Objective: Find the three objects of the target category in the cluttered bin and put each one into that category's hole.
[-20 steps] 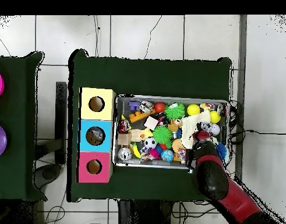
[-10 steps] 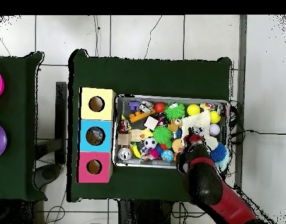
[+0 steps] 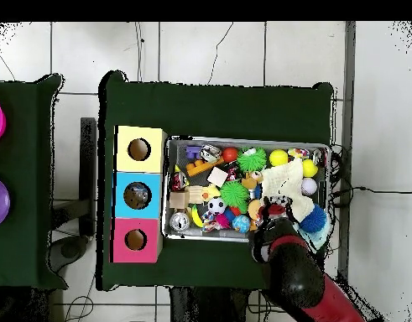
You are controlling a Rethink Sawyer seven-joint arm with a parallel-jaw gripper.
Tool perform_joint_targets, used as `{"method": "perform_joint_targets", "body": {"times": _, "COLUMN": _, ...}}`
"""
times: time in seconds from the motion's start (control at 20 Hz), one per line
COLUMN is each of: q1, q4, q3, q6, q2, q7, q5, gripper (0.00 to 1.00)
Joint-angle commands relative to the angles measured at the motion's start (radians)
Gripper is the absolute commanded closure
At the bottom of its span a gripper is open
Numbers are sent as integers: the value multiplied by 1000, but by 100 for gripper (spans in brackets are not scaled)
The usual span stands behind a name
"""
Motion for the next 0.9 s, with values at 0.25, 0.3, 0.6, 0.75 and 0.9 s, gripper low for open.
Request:
{"method": "perform_joint_targets", "body": {"times": 0.25, "q1": -139, "q4": 68, "q3": 201, "q6": 130, "q2": 46, "q7": 328, "q5": 91, "gripper": 100}}
{"method": "perform_joint_targets", "body": {"times": 0.3, "q1": -157, "q4": 65, "q3": 212, "q6": 141, "q2": 61, "q7": 323, "q5": 98, "gripper": 100}}
{"method": "perform_joint_targets", "body": {"times": 0.6, "q1": -200, "q4": 56, "q3": 239, "q6": 167, "q2": 99, "q7": 304, "q5": 137, "gripper": 100}}
{"method": "perform_joint_targets", "body": {"times": 0.75, "q1": -166, "q4": 29, "q3": 175, "q6": 166, "q2": 92, "q7": 266, "q5": 159, "gripper": 100}}
{"method": "perform_joint_targets", "body": {"times": 0.9, "q1": -129, "q4": -3, "q3": 126, "q6": 186, "q2": 94, "q7": 241, "q5": 190, "gripper": 100}}
